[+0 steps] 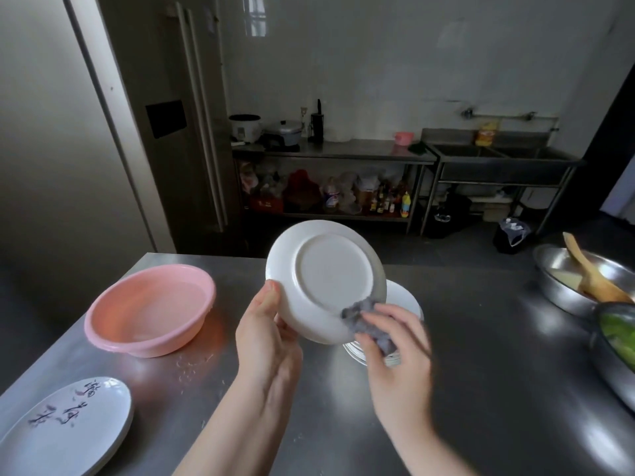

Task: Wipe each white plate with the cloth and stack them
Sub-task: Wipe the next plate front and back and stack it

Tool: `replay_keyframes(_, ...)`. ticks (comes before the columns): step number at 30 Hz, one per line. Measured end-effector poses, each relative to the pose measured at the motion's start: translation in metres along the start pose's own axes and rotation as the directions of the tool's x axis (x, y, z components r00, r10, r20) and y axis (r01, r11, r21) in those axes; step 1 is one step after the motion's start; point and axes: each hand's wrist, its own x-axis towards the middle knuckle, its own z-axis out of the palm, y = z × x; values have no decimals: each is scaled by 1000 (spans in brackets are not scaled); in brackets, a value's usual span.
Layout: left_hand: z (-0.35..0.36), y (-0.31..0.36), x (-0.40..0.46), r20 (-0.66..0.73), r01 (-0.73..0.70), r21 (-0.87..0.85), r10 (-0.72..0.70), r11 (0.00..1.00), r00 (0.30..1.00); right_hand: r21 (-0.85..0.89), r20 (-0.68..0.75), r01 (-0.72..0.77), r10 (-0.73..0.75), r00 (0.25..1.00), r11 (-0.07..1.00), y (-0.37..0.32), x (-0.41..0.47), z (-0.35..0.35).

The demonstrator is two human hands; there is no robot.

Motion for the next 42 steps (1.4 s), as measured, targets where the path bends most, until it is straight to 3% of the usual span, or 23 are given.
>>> replay_keyframes(3,5,-7,-7,-5,109,-58,-110,992,994,-56,90,181,-175,980,982,-21,-2,11)
replay_keyframes(7,7,5,-12,15,303,-169,-305,938,952,-62,237,397,-373,897,915,-30,9,11)
replay_keyframes(11,7,19,-1,-128,153,-216,-183,964,975,-74,77,285,-279,957,956,-15,11,1)
replay_keyframes(15,8,18,-3,-134,182,-218,-214,959,968,-3,135,349,-346,929,937,-15,11,5)
replay_keyframes(18,4,20,-1,-150,158,-245,-198,957,969,2,-50,129,-128,990,992,-5,35,-6)
replay_keyframes(19,3,20,0,-154,153,-250,-195,956,969,-31,-76,115,-117,990,993,-4,39,-8)
replay_keyframes(23,8,19,-2,-128,148,-242,-183,959,975,-61,126,369,-360,925,927,-18,19,2)
replay_keyframes(25,9,17,-3,-111,144,-231,-173,962,979,-50,156,412,-400,903,910,-15,16,1)
replay_keyframes(29,4,15,-5,-54,-1,-69,-3,998,999,12,-35,76,-76,996,997,4,40,-10)
replay_keyframes(32,-1,11,-8,141,-179,171,156,969,978,112,1,-151,152,988,982,10,63,-9)
replay_keyframes(35,-3,9,-10,220,-282,273,226,920,949,156,9,-202,203,979,967,3,90,-9)
replay_keyframes(37,-1,8,-13,271,-345,308,266,887,925,156,-2,-138,140,990,978,-12,103,-8)
replay_keyframes(39,2,5,-16,332,-407,318,301,856,894,93,12,37,-38,999,995,-30,106,-2)
replay_keyframes(42,3,2,-18,410,-463,314,321,829,854,28,169,394,-392,904,919,-49,94,4)
